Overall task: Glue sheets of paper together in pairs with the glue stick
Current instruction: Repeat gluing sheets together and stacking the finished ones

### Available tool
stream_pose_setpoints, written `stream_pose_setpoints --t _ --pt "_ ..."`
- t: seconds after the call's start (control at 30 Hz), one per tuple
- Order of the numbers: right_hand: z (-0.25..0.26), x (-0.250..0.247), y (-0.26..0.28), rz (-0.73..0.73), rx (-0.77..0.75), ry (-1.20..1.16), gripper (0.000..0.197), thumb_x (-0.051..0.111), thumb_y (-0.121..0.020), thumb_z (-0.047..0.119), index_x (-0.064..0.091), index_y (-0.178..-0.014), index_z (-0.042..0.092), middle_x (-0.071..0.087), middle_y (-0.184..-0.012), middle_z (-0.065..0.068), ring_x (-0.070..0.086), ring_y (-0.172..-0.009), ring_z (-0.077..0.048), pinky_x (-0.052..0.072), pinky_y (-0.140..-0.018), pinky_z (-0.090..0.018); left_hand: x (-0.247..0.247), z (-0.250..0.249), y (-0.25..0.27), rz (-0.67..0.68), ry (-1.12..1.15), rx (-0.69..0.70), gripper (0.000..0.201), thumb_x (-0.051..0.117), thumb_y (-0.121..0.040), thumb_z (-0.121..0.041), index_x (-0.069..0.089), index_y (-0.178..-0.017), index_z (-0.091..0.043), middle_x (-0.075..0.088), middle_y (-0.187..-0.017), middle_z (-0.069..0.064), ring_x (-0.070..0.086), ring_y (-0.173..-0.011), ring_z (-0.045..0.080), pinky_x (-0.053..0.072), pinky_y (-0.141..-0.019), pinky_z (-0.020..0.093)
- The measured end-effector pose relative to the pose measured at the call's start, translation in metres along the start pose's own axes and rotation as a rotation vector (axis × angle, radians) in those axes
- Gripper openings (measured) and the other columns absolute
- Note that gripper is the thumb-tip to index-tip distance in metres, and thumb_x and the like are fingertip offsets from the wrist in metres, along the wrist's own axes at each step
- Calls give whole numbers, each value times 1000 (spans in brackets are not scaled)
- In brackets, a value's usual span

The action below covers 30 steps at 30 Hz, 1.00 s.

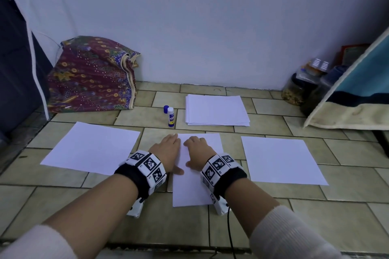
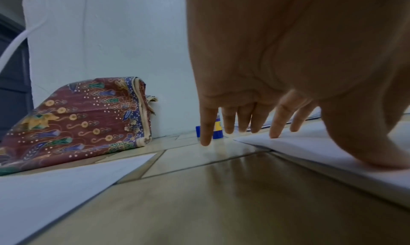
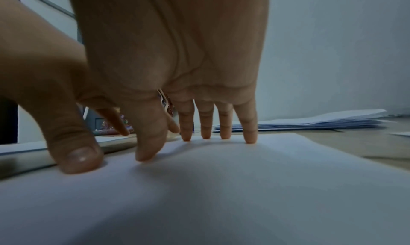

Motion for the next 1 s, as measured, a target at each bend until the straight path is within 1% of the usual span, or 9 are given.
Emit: stream_pose_setpoints --t 0.07,0.2,0.33,0.53,0.67,0.77,0.83,0.9,1.0 --pt "0 0 -2 8 34 34 67 66 -86 22 30 -142 13 27 -147 -5 28 -133 -25 38 -103 -46 7 6 -3 79 -3 -24 110 65 -82 -55 -3 -152 -3 -9 -161 6 -7 -148 19 17 -118 49" --pt "18 0 -9 89 -45 84 80 65 -85 16 17 -150 14 8 -158 -1 14 -144 -20 17 -114 -57 11 10 -7 87 -125 -18 108 58 -83 -63 -2 -153 -7 -6 -161 5 -8 -148 18 14 -117 50" --pt "14 -2 -9 135 -68 -4 77 59 -86 15 18 -151 20 22 -156 0 27 -141 -20 9 -117 -53 11 10 -7 119 -254 -36 108 50 -83 -69 -2 -153 -6 -4 -161 7 -7 -148 19 12 -117 54" --pt "-50 -14 -2 81 121 -119 63 56 -89 32 29 -146 31 47 -141 0 41 -131 -23 23 -115 -44 6 3 -8 155 -354 -55 107 45 -85 -71 -2 -151 -1 -4 -161 12 -6 -148 23 11 -117 55" --pt "-81 -18 2 67 219 -130 55 51 -91 46 36 -142 31 45 -142 3 39 -133 -21 22 -115 -45 6 4 -7 148 -333 -42 107 45 -85 -70 -2 -151 -1 -3 -161 11 -4 -148 23 11 -117 55" --pt "-81 -26 6 24 249 -61 58 51 -89 56 41 -138 27 52 -134 3 43 -130 -18 14 -116 -46 6 6 -7 133 -301 -36 110 48 -83 -71 -2 -152 -2 -3 -161 10 -3 -148 20 11 -117 56" --pt "-72 -28 7 -2 240 38 62 56 -86 56 41 -136 22 55 -130 2 46 -126 -18 15 -114 -46 6 7 -5 133 -268 -25 113 52 -80 -72 -2 -152 -4 -3 -161 8 -3 -148 19 11 -116 57" --pt "-63 -30 7 -43 246 140 62 60 -85 53 42 -132 16 52 -131 -2 43 -126 -22 27 -106 -42 2 8 -3 120 -236 -29 110 51 -78 -75 7 -153 -7 7 -161 6 6 -148 21 16 -115 55" --pt "-54 -27 8 -77 260 166 57 60 -88 43 42 -131 12 41 -134 -9 37 -126 -26 38 -96 -37 -19 7 -1 23 -207 -38 82 44 -82 -74 42 -136 -11 44 -140 6 39 -129 24 34 -102 42"
Point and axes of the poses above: each hand's wrist, its own y-axis away from the middle knuckle, its own x-axis out of the palm, z = x × y, the point moved 9 cm from there along -y, towards the middle knuckle
